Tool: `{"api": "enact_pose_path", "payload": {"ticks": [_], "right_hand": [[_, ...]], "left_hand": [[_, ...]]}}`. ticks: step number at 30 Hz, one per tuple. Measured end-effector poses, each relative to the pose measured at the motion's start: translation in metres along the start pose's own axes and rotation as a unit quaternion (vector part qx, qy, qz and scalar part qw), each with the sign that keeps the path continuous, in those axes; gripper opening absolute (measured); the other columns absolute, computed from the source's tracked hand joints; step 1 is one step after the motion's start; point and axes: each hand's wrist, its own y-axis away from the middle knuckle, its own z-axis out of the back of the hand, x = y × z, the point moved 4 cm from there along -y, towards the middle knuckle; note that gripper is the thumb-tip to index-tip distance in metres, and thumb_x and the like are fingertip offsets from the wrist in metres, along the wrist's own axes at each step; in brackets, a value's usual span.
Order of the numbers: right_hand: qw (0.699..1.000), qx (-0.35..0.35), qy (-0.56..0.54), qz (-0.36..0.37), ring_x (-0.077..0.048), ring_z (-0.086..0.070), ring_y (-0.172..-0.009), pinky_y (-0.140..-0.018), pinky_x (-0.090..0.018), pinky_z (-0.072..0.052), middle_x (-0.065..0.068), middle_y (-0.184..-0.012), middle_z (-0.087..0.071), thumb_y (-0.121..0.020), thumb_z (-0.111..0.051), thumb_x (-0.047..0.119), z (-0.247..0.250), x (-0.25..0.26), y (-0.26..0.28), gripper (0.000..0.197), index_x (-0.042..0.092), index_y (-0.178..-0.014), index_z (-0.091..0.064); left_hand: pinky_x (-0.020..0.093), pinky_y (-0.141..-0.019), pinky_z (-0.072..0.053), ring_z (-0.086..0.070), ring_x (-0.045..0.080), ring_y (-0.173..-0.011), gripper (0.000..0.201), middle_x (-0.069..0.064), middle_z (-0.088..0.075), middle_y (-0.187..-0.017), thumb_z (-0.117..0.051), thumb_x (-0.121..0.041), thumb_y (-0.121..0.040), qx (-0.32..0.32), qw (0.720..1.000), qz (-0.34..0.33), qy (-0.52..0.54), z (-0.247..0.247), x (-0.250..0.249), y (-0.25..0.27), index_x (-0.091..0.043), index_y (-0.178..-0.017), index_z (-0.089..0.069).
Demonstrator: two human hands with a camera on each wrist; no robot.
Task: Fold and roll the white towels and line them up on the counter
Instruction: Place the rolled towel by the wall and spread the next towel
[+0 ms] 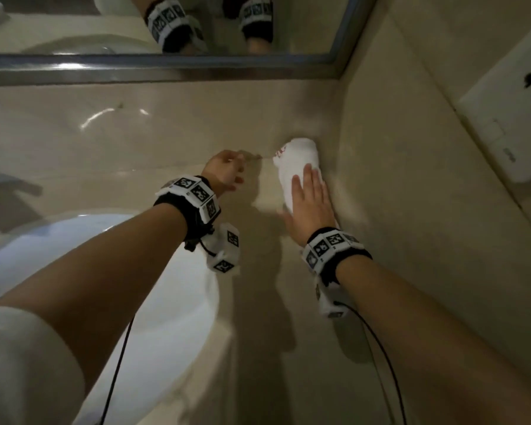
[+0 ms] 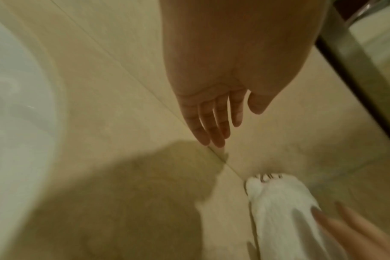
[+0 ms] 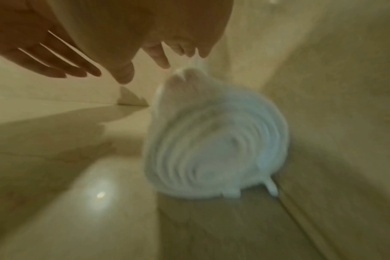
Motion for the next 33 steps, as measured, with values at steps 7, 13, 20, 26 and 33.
{"api": "enact_pose_path", "payload": {"ticks": [7, 13, 20, 26, 33], "right_hand": [[0.992, -0.010, 0.033, 0.121, -0.026, 0.001, -0.147, -0.120, -0.038, 0.001, -0.014, -0.158, -0.003, -0.099, -0.032, 0.036, 0.052, 0.108, 0.011, 0.057, 0.008, -0.148, -0.020], [0.966, -0.010, 0.038, 0.254, -0.024, -0.015, -0.144, -0.118, -0.035, -0.007, -0.007, -0.156, -0.017, -0.100, -0.035, 0.029, 0.068, 0.264, 0.064, 0.046, 0.012, -0.143, -0.032], [0.913, 0.032, -0.009, 0.405, -0.025, -0.038, -0.130, -0.108, -0.036, -0.030, -0.009, -0.139, -0.043, -0.096, -0.042, 0.023, 0.049, 0.461, 0.126, 0.041, 0.010, -0.135, -0.042], [0.903, 0.133, -0.038, 0.407, -0.032, -0.043, -0.126, -0.103, -0.047, -0.039, -0.013, -0.138, -0.041, -0.092, -0.052, 0.036, 0.000, 0.558, 0.156, 0.058, 0.015, -0.141, -0.030], [0.928, 0.203, -0.176, 0.258, -0.031, -0.049, -0.124, -0.100, -0.037, -0.042, -0.011, -0.138, -0.049, -0.080, -0.065, 0.043, -0.053, 0.615, 0.162, 0.077, 0.020, -0.143, -0.026]], "left_hand": [[0.026, -0.061, -0.042, -0.055, 0.023, -0.077, 0.021, 0.010, -0.057, -0.097, -0.044, -0.021, -0.097, -0.056, 0.998, -0.012, -0.033, 0.119, 0.021, 0.061, -0.005, -0.103, -0.058], [0.018, -0.055, -0.041, -0.056, 0.006, -0.056, 0.023, -0.001, -0.060, -0.071, -0.049, -0.018, -0.096, -0.095, 0.992, -0.026, -0.083, 0.250, 0.060, 0.143, -0.019, -0.074, -0.055], [0.034, -0.084, -0.049, -0.063, 0.027, -0.087, 0.020, 0.015, -0.069, -0.094, -0.051, -0.013, -0.089, -0.286, 0.944, -0.027, -0.164, 0.421, 0.122, 0.253, -0.003, -0.095, -0.068], [0.036, -0.096, -0.041, -0.054, 0.034, -0.115, 0.034, 0.018, -0.057, -0.126, -0.053, -0.016, -0.090, -0.352, 0.910, 0.118, -0.183, 0.512, 0.212, 0.310, -0.006, -0.122, -0.054], [0.037, -0.102, -0.040, -0.049, 0.032, -0.123, 0.074, 0.015, -0.049, -0.136, -0.067, -0.029, -0.083, -0.320, 0.919, 0.194, -0.121, 0.539, 0.301, 0.360, -0.007, -0.143, -0.029]]}}
